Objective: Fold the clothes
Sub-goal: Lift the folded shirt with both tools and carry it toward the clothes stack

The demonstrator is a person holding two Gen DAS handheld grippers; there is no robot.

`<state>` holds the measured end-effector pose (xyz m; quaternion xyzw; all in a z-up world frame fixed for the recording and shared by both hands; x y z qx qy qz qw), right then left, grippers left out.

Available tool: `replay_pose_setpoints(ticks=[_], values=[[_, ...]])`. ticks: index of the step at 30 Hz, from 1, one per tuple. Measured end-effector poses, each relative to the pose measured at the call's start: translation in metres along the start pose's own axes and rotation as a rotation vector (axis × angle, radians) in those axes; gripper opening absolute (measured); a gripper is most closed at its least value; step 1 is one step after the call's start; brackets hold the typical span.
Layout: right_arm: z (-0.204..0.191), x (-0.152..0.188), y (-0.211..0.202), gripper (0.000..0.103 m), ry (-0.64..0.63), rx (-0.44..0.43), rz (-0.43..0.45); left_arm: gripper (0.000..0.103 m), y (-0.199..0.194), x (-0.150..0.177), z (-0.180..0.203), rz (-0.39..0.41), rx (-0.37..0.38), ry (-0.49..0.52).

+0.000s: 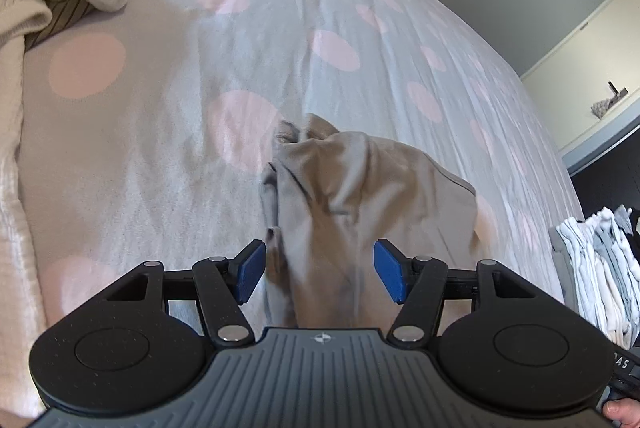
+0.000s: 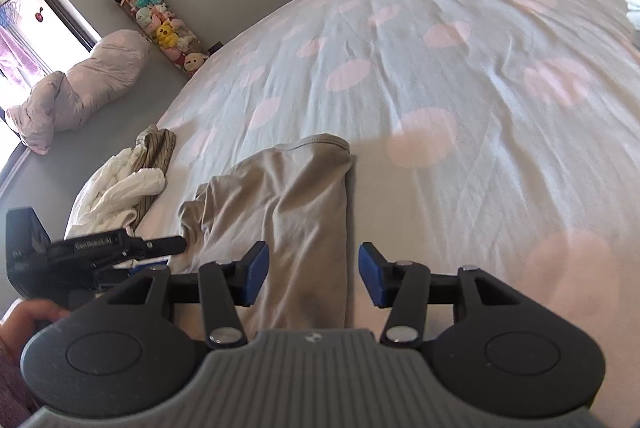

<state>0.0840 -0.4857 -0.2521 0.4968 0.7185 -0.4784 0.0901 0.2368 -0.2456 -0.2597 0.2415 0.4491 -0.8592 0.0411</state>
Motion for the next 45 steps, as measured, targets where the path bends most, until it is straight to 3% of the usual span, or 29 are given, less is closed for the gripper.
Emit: replay_pose_setpoints(ticks=[4, 10, 17, 19, 21, 25, 28, 36, 45], values=[[0.008, -0.006, 0.023, 0.053, 0.025, -0.019, -0.001, 0.058, 0.014, -0.002, -0.01, 0.026, 0.028, -0.023], [0.022, -0.004, 0.062, 0.053, 0.116, -0.069, -0.03, 0.058, 0.027, -0.01, -0.011, 0.078, 0.083, 0.011], [0.026, -0.015, 0.086, 0.049, 0.161, -0.16, 0.003, 0.054, 0.038, -0.016, -0.006, 0.128, 0.111, 0.059], [0.027, -0.018, 0.093, 0.042, 0.169, -0.183, 0.009, 0.05, 0.039, -0.018, -0.007, 0.136, 0.106, 0.064], [0.027, -0.019, 0.099, 0.028, 0.166, -0.195, 0.01, 0.045, 0.039, -0.018, -0.007, 0.138, 0.097, 0.07], [0.024, -0.018, 0.101, 0.026, 0.131, -0.195, 0.005, 0.032, 0.041, -0.016, -0.002, 0.132, 0.082, 0.111], [0.02, -0.016, 0.102, 0.013, 0.095, -0.187, 0.001, 0.016, 0.043, -0.015, 0.001, 0.121, 0.103, 0.123], [0.008, -0.024, 0.083, 0.008, 0.052, -0.197, 0.069, 0.01, 0.024, -0.017, 0.013, 0.17, 0.099, 0.194], [-0.033, -0.038, 0.011, 0.008, -0.054, -0.203, 0.215, 0.01, -0.04, -0.021, 0.06, 0.319, 0.118, 0.326]])
Point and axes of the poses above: each gripper's, at about its wrist camera, not at the fingertips, and y roughly the way its jaws point, z to its right, x to its underside, the point moved 9 cm from there along y, roughly the way its jaws point, and after that the axes turned 1 degree about -y, right-handed, at the moved point
